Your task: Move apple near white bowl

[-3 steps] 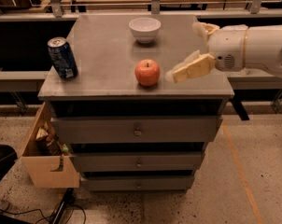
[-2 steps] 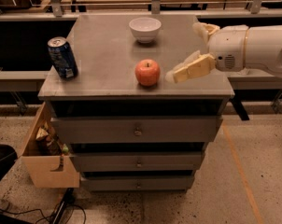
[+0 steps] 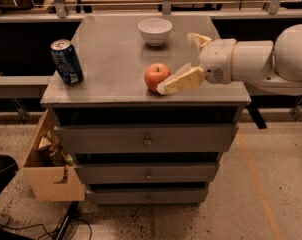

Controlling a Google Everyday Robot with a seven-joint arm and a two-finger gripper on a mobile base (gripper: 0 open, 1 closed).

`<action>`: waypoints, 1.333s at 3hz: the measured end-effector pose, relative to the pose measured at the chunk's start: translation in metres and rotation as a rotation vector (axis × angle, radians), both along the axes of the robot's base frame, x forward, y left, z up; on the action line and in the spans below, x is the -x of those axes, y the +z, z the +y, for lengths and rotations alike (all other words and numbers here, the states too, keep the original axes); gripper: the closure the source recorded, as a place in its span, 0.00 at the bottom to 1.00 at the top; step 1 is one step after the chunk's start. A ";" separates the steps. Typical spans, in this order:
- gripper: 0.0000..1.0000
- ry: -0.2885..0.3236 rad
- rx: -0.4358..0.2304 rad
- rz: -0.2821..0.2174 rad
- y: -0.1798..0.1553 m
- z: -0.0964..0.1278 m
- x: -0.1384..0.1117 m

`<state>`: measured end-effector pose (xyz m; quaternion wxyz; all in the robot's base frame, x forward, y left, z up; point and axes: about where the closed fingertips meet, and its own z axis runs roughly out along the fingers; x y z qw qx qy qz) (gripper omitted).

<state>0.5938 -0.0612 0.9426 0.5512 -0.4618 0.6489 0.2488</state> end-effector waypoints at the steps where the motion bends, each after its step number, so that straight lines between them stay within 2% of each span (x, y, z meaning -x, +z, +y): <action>1: 0.00 0.013 -0.019 -0.006 -0.020 0.014 -0.016; 4: 0.00 0.047 -0.135 0.057 -0.074 0.029 -0.056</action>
Offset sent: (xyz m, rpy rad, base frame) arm 0.0510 0.0236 -0.0702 0.0974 0.0257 0.0239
